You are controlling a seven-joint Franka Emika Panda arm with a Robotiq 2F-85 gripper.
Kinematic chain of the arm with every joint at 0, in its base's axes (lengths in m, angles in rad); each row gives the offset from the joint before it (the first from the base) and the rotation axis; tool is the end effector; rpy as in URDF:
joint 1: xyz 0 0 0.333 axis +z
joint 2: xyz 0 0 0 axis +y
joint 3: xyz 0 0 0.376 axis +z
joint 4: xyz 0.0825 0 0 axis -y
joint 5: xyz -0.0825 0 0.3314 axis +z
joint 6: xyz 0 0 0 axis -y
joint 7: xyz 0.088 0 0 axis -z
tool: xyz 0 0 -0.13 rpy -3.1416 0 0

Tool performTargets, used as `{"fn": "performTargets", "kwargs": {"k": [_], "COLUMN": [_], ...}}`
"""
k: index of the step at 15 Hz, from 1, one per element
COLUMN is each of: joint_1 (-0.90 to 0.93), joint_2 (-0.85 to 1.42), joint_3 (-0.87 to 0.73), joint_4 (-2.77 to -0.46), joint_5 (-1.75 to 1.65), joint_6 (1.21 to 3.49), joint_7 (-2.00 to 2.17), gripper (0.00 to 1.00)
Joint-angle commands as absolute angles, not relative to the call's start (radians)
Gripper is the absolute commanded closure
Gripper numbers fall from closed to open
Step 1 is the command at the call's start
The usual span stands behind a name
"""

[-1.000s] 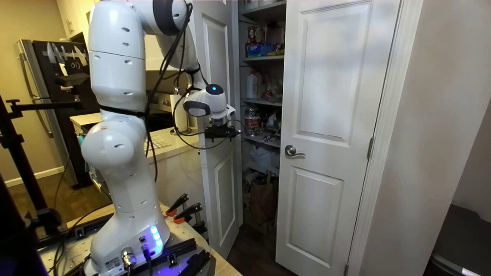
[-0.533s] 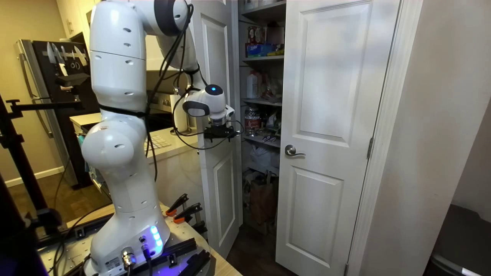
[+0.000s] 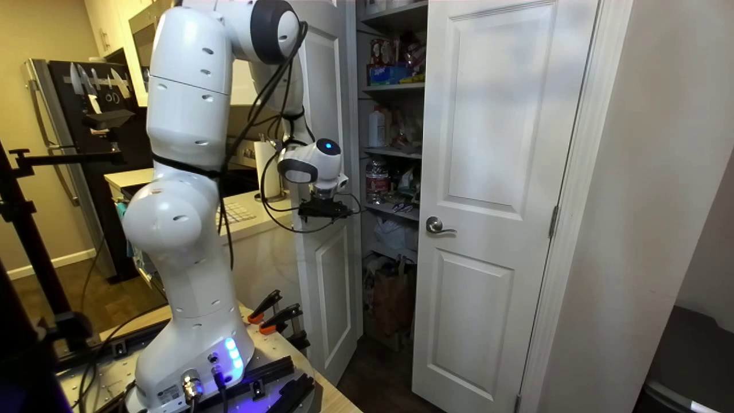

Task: Open the left pantry door.

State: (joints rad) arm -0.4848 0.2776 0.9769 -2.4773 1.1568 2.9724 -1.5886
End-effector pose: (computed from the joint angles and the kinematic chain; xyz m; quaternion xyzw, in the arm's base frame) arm 0.4403 0.1618 0.3157 -0.8641 -0.4143 -0.2134 0.1902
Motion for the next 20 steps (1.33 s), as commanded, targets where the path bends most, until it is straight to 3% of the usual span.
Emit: {"fn": "performTargets", "kwargs": {"k": [1, 20], "joint_1": [-0.468, -0.481], "joint_2": [0.312, 0.314], "joint_3": [0.937, 0.916], "joint_4": [-2.47, -2.46], "joint_5": [1.097, 1.16], "joint_6": [2.949, 2.989], "joint_7": [-1.569, -1.599], "gripper": [0.0, 0.0]}}
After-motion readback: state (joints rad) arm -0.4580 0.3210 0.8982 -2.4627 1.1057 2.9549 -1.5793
